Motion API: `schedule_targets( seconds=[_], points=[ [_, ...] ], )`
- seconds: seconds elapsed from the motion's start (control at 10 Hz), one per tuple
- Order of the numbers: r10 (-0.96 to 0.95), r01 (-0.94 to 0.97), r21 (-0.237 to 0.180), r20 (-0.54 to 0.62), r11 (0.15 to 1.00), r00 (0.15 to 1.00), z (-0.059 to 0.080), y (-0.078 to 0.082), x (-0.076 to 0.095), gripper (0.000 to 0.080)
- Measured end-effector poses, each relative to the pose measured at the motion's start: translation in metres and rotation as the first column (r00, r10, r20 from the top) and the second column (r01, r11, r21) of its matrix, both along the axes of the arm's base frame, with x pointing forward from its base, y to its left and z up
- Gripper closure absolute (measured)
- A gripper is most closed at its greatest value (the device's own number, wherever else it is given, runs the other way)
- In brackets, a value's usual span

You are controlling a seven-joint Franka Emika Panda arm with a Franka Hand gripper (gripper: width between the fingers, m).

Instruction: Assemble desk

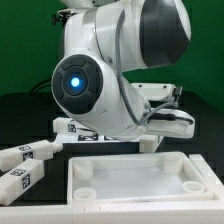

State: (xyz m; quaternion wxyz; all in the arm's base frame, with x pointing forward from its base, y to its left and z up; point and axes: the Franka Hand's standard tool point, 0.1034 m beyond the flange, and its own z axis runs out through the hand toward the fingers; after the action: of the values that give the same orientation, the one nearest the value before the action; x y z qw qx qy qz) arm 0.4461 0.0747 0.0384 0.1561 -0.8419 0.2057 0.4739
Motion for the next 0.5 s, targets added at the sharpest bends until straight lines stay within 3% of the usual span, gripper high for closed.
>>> schedule_targets(
  seconds=[0.3, 0.5],
  points=[
    [-0.060, 0.062, 0.020, -0.073, 0.998, 0.996, -0.026, 0.004, -0.015, 0.0151],
    [-0.054, 0.056, 0.025, -0.076, 0.998, 0.996, -0.028, 0.007, -0.017, 0.0151]
  ],
)
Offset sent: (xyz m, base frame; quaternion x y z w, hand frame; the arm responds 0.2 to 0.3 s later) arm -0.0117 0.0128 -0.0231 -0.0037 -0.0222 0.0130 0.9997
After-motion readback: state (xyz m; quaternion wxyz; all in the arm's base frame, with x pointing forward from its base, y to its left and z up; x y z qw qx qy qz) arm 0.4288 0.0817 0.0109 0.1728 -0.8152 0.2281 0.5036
